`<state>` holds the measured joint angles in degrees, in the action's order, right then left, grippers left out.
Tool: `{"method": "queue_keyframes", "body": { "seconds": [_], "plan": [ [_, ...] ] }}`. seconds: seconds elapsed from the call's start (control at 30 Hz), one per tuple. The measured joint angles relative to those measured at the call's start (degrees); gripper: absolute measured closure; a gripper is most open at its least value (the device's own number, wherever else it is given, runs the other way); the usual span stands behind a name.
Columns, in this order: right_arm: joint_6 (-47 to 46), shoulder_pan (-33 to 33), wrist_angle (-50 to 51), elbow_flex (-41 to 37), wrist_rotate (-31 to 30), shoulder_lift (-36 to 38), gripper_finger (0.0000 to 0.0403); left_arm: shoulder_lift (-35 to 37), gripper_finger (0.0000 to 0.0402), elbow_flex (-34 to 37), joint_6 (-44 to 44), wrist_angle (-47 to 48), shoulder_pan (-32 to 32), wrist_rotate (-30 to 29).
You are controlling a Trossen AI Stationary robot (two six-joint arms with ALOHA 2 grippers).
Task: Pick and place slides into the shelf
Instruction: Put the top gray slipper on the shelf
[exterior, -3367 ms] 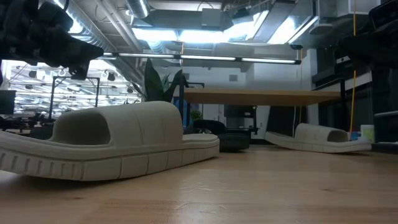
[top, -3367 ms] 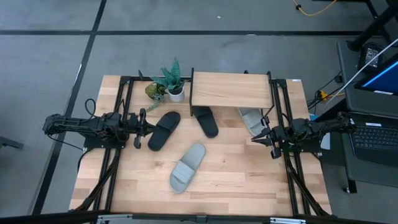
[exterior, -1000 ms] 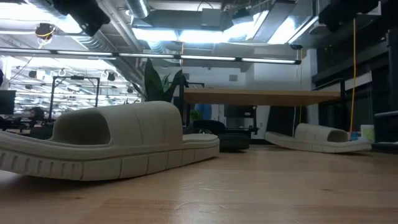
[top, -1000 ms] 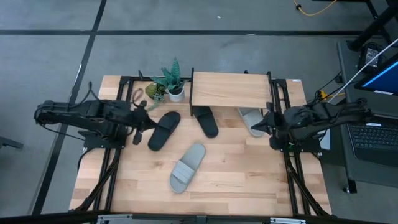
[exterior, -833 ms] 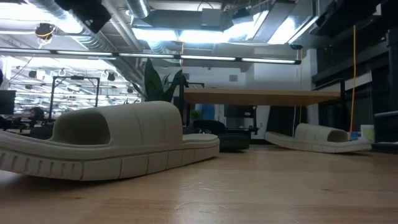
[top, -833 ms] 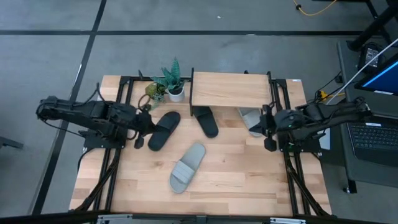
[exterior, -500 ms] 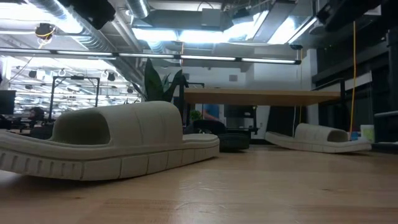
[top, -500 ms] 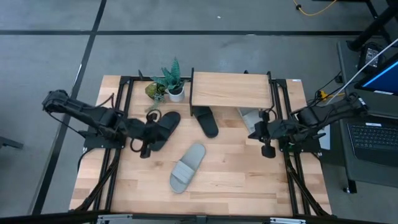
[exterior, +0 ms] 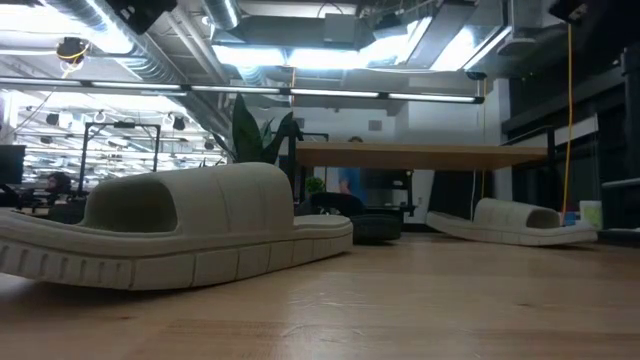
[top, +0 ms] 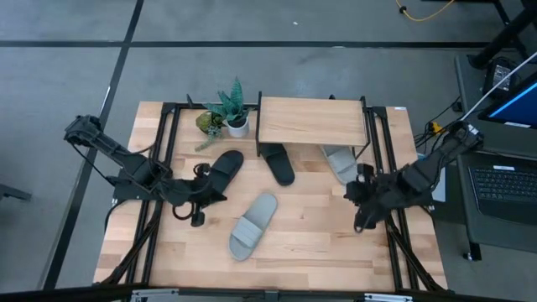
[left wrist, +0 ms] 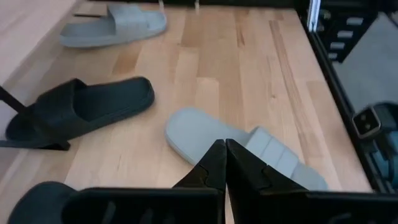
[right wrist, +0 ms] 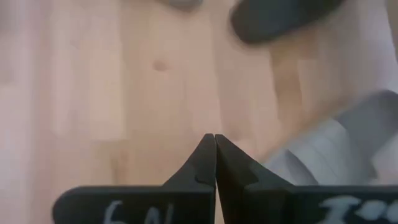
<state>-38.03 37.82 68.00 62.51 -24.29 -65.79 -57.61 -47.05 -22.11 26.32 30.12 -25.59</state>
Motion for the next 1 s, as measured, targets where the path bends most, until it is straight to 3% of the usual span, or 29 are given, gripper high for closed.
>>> {"method": "queue_keyframes", "body": {
  "seconds": [0.2, 0.37, 0.73, 1.0],
  "plan": [
    [-11.13, 4.55, 9.39, -0.95, -2.36, -7.09, 0.0402, -4.68, 0.0402, 0.0, 0.13, -0.24, 0.29, -0.32],
    [-16.43, 4.82, 9.84, -0.95, -2.34, -12.8, 0.0391, -7.09, 0.0402, 0.04, -0.04, -0.24, -0.98, -0.38],
    [-15.81, 2.83, 10.07, -0.97, -4.22, -23.17, 0.0315, -7.43, 0.0402, 0.04, 0.34, 0.22, -4.27, -0.36],
    [-19.82, 1.34, 9.02, -1.0, -4.24, -25.24, 0.0247, -7.43, 0.0402, 0.04, 3.22, 0.2, -3.64, -0.32]
  ]
}}
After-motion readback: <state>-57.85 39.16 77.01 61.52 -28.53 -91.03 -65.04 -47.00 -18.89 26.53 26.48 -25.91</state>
